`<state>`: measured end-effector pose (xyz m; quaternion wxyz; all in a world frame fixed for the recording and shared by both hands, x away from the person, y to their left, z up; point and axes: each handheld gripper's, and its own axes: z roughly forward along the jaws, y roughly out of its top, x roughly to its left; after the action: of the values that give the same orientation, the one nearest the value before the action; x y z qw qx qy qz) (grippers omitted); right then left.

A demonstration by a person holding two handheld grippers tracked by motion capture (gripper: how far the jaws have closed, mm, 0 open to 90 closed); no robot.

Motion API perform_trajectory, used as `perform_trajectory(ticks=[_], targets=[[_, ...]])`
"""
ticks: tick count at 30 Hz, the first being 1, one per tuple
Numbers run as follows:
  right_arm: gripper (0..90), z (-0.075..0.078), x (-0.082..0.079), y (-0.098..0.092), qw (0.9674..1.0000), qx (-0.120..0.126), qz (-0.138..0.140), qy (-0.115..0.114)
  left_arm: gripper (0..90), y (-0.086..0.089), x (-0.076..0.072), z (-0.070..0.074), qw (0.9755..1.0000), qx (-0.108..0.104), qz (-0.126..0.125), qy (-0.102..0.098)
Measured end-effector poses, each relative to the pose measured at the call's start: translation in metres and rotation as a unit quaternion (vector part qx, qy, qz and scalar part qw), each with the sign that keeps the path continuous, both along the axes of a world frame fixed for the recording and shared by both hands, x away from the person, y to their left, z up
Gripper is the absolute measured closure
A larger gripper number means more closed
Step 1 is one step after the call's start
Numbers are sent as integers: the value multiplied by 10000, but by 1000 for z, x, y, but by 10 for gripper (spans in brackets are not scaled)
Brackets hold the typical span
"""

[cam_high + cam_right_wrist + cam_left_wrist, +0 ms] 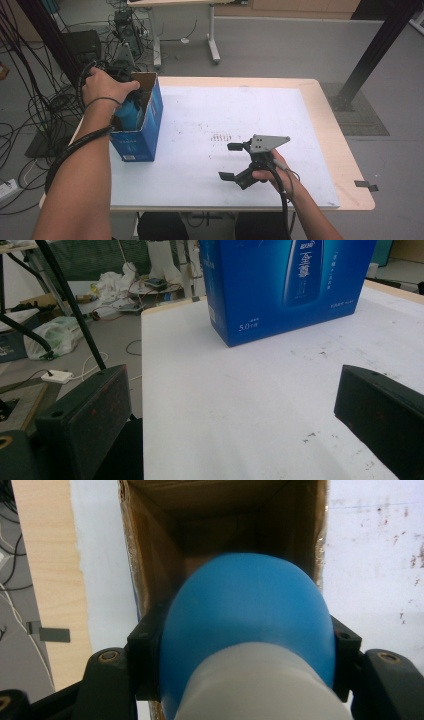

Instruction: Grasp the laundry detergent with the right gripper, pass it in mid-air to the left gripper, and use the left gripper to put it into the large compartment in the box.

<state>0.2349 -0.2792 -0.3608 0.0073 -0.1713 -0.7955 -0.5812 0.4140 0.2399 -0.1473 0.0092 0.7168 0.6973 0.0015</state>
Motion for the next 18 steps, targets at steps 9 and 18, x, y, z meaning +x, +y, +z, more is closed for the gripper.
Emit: perform_trajectory(ticks=[9,18], targets=[[17,-1,0,-1,10000,5,-3,2,377,1,-2,-11,10000,-36,15,20],[17,-1,-1,-1,10000,10,-3,4,377,1,-2,-25,10000,-19,22,72]])
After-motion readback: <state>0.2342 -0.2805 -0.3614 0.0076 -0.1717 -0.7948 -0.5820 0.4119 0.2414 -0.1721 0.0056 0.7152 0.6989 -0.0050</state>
